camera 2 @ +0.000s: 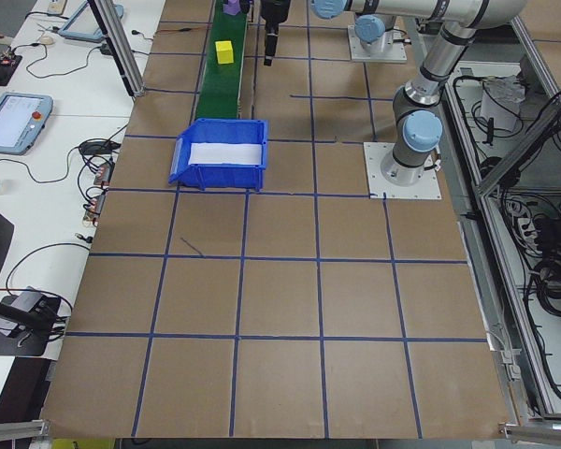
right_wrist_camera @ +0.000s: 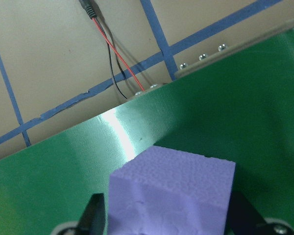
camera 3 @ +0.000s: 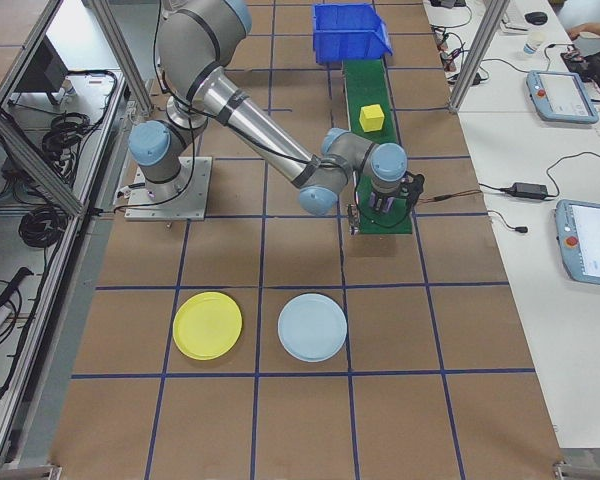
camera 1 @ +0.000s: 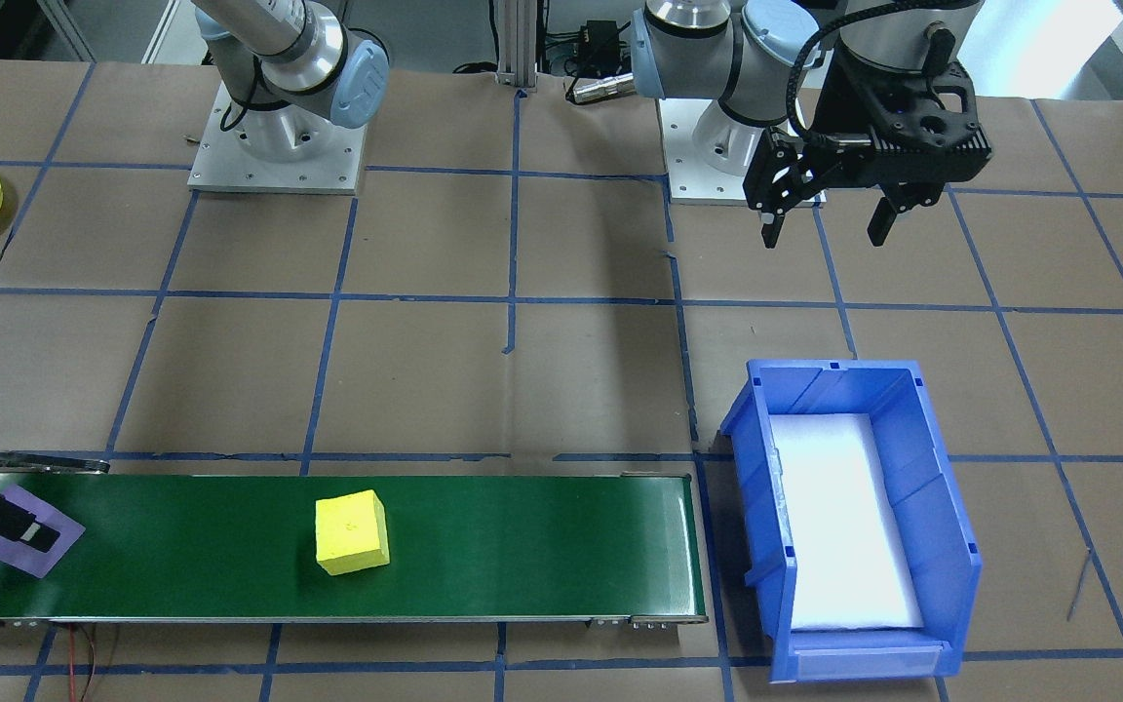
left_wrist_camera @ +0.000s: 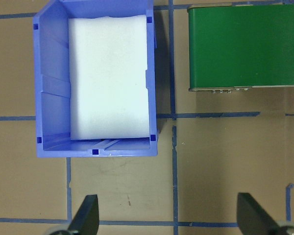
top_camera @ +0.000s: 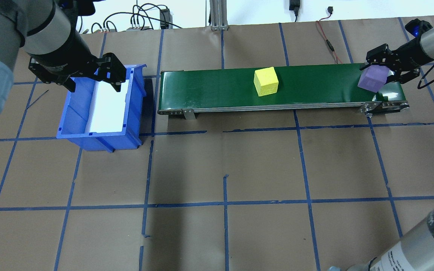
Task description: Move block left to right into plate
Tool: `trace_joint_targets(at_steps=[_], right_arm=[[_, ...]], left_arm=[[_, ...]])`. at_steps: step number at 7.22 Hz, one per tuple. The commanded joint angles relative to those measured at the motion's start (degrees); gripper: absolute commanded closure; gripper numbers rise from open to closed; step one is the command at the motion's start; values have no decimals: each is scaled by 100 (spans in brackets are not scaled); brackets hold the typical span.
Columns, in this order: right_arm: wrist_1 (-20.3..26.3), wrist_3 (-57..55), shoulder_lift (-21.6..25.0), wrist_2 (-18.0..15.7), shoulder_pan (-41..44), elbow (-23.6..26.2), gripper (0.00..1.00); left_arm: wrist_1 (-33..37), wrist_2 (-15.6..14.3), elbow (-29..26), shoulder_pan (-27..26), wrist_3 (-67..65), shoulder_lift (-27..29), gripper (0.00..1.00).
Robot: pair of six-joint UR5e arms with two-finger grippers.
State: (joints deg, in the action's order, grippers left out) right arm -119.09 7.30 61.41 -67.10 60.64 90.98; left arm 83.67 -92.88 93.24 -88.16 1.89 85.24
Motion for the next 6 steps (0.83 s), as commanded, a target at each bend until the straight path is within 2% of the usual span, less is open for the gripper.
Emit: trace_joint_targets(at_steps=[1,3,4,5,6], right_arm=[[53,-105,55,-172,0,-10,62],[88,51,282,-705,-9,-193,63],[427,505,345,-987,-70,-447,62],[483,1188,336,-1242,-305,-493,62],[484,2230,293,-1349,-812,-389,61]], left_arm=[[9,138,28,97,39,89,0],[26,42,46,62,31,63,0],[61,42,46,53,31,19,0],[70,59,19,53,31,-68,0],[71,42,63,36,31,-34,0]])
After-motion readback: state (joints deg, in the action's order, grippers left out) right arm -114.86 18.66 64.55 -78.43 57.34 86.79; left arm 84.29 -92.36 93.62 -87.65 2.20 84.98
